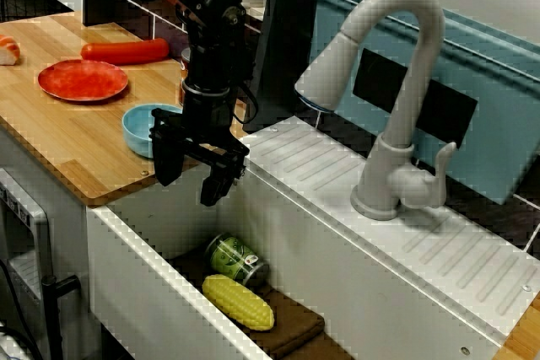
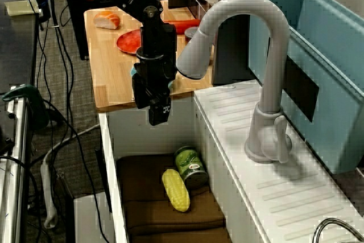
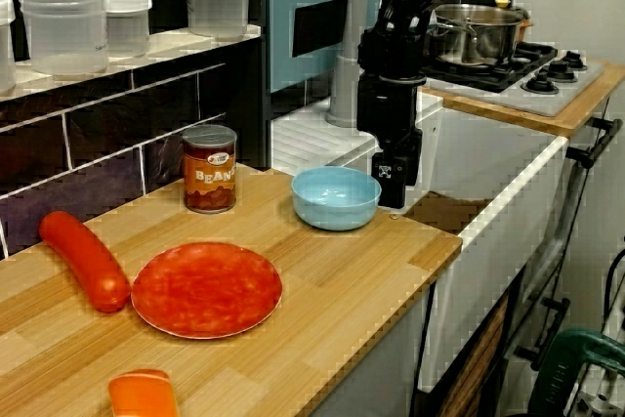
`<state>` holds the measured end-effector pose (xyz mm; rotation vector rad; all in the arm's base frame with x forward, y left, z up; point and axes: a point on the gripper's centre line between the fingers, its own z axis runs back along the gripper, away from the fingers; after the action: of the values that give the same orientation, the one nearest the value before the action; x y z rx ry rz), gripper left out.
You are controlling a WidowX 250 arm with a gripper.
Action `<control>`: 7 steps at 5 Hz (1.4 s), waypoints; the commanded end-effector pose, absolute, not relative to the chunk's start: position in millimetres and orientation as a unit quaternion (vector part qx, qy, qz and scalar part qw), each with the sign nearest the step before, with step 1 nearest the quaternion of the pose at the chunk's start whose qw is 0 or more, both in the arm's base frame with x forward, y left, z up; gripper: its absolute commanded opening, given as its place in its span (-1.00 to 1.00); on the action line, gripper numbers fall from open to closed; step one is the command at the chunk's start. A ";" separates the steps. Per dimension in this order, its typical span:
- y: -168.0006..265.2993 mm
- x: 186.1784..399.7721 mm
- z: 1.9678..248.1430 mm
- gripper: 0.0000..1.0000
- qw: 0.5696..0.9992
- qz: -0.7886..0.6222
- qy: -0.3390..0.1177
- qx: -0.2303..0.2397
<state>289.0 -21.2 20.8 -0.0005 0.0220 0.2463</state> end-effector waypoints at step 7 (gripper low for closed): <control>-31.2 291.4 48.0 -1.00 0.994 0.100 -0.015 -0.038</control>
<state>283.7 -31.9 34.1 -0.0661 0.0223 0.2045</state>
